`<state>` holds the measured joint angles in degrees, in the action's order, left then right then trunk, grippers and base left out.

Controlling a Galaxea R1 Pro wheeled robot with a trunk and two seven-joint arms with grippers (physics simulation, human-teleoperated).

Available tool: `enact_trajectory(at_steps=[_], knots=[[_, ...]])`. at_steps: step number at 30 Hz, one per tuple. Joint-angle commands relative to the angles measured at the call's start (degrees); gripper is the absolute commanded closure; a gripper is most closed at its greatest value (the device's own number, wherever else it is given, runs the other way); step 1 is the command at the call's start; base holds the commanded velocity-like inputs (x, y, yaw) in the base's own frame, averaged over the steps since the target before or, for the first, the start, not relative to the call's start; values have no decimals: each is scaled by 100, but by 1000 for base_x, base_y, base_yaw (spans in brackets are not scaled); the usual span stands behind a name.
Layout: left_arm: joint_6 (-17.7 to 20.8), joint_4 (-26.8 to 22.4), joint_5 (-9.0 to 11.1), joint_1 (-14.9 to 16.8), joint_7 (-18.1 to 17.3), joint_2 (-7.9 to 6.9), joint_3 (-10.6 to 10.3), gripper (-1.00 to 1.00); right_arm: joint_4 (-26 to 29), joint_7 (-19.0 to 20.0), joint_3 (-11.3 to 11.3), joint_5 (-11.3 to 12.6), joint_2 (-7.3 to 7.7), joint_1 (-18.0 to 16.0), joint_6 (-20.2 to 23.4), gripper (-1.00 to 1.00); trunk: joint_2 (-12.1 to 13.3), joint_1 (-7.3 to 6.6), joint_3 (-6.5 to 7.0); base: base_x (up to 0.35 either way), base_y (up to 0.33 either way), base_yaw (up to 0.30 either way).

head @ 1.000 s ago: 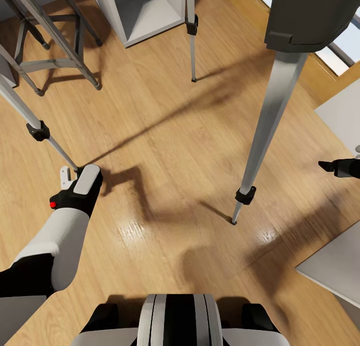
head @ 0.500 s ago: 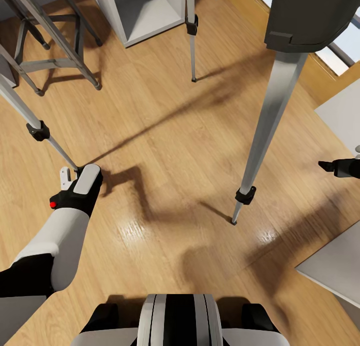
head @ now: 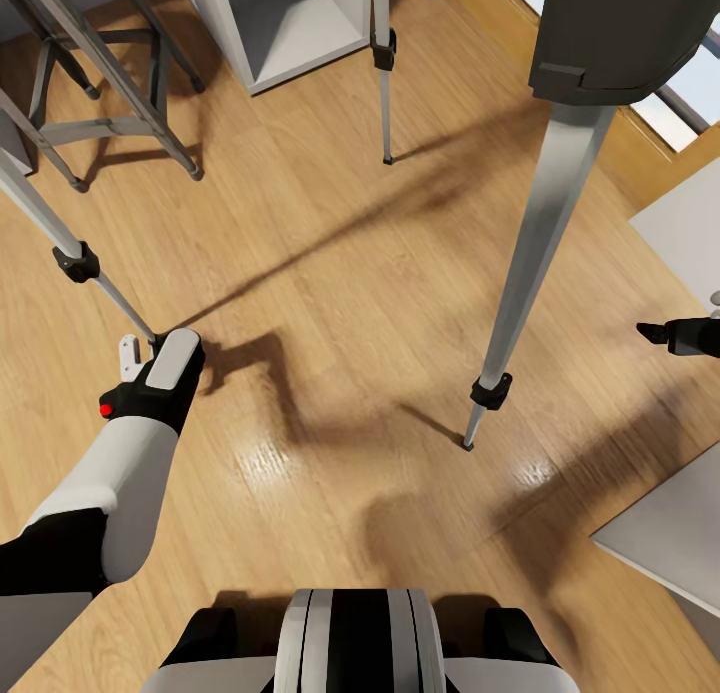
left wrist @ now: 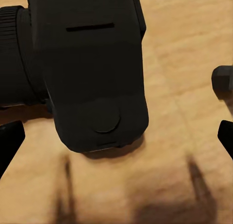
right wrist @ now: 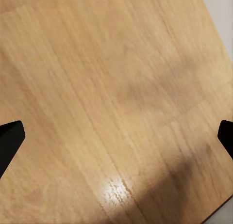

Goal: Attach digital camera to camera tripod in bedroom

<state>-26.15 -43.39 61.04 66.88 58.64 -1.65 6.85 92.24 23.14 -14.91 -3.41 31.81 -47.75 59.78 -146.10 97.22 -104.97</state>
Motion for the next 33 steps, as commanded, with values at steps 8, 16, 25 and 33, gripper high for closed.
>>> enact_trajectory(at_steps=[8,16,25,33], knots=[[-22,-3,31,1,-26,-9,12,-100,4,41,-3,-37,1,-6,22,-100,-7,10,-3,0,0,0],[-22,-3,31,1,-53,-19,16,-100,4,41,-3,-37,1,-5,22,-100,-17,30,-3,0,0,0],[-22,2,31,1,-61,-26,18,-100,4,41,-3,-37,1,-6,22,-100,-29,53,-3,0,0,0],[-22,9,31,1,-64,-28,18,-100,4,41,-3,-37,1,-6,22,-100,-36,66,-3,0,0,0]])
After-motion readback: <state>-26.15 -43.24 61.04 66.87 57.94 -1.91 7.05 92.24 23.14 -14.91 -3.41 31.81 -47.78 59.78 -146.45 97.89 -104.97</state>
